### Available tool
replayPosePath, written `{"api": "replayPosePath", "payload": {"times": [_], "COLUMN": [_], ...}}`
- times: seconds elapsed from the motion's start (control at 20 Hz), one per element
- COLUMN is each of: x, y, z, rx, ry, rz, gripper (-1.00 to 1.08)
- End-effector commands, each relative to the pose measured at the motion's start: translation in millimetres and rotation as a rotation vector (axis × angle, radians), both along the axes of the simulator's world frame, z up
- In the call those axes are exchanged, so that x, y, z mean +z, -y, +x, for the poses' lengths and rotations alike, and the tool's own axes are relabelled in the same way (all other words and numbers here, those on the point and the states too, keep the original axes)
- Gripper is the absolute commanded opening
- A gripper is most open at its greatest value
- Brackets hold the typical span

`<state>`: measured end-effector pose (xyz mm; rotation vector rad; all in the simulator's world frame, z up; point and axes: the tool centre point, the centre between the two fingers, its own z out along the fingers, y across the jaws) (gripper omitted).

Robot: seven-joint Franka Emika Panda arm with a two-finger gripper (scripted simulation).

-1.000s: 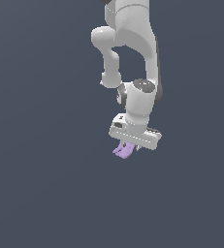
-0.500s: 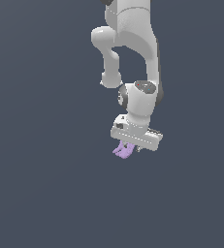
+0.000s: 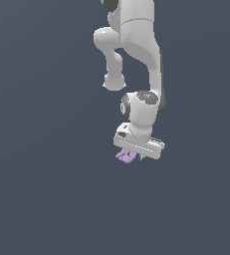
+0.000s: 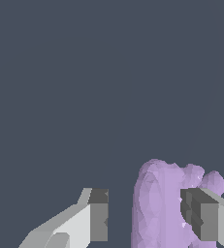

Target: Pick up the object and move it to a goal position.

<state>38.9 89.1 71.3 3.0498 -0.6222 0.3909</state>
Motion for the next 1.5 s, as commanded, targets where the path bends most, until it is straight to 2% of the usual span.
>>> {"api": "replayPosePath", "payload": {"times": [0.0, 0.8, 1.15, 1.45], "x": [-1, 8, 40, 89], "y": [0, -3, -14, -30], "z": [1, -2, -13, -28], "rx": [0.000, 0.000, -0.001, -0.001], "ry": [0.001, 0.001, 0.001, 0.001], "rz": [0.000, 0.000, 0.001, 0.002], "gripper": [-1.00, -1.00, -1.00, -1.00]}}
